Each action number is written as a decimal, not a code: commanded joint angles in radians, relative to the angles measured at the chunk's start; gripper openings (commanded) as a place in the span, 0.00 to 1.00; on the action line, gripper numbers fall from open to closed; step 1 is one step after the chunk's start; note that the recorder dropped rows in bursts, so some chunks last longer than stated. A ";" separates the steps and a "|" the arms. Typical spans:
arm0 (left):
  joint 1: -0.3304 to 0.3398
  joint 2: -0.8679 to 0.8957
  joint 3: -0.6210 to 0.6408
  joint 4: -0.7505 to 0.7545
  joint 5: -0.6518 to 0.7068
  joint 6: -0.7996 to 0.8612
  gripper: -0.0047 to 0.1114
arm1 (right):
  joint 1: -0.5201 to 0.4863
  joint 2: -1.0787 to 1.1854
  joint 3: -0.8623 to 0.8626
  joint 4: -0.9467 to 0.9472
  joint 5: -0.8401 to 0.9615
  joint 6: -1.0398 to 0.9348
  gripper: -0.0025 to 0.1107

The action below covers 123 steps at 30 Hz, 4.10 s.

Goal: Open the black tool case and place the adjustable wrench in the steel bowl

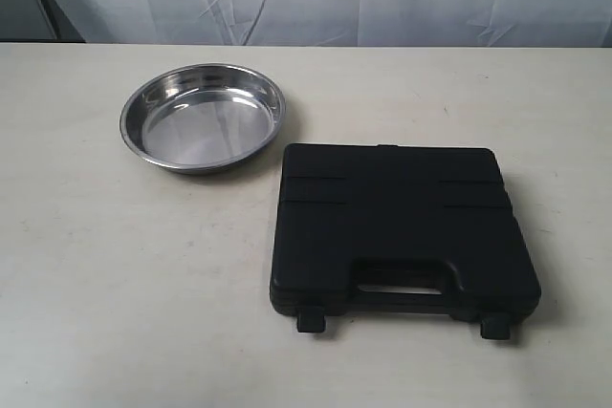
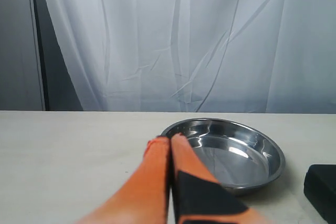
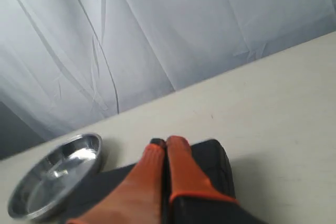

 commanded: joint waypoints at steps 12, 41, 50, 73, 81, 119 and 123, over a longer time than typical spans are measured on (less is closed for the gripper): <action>-0.011 -0.005 0.005 -0.001 0.000 -0.001 0.04 | -0.004 -0.007 -0.010 0.720 -0.265 0.115 0.02; -0.011 -0.005 0.005 -0.001 0.000 -0.001 0.04 | 0.124 1.087 -0.861 -0.209 0.718 -0.606 0.02; -0.011 -0.005 0.005 -0.001 0.000 -0.001 0.04 | 0.418 1.464 -0.892 -0.265 0.818 -0.531 0.02; -0.011 -0.005 0.005 -0.001 0.000 -0.001 0.04 | 0.672 1.723 -0.889 -0.422 0.557 -0.531 0.39; -0.011 -0.005 0.005 -0.001 0.000 -0.001 0.04 | 0.672 1.754 -0.889 -0.424 0.556 -0.531 0.02; -0.011 -0.005 0.005 -0.001 0.000 -0.001 0.04 | 0.670 1.350 -0.978 -0.569 0.619 -0.403 0.01; -0.011 -0.005 0.005 -0.001 0.000 -0.001 0.04 | 0.670 1.345 -1.017 -0.819 0.554 -0.211 0.01</action>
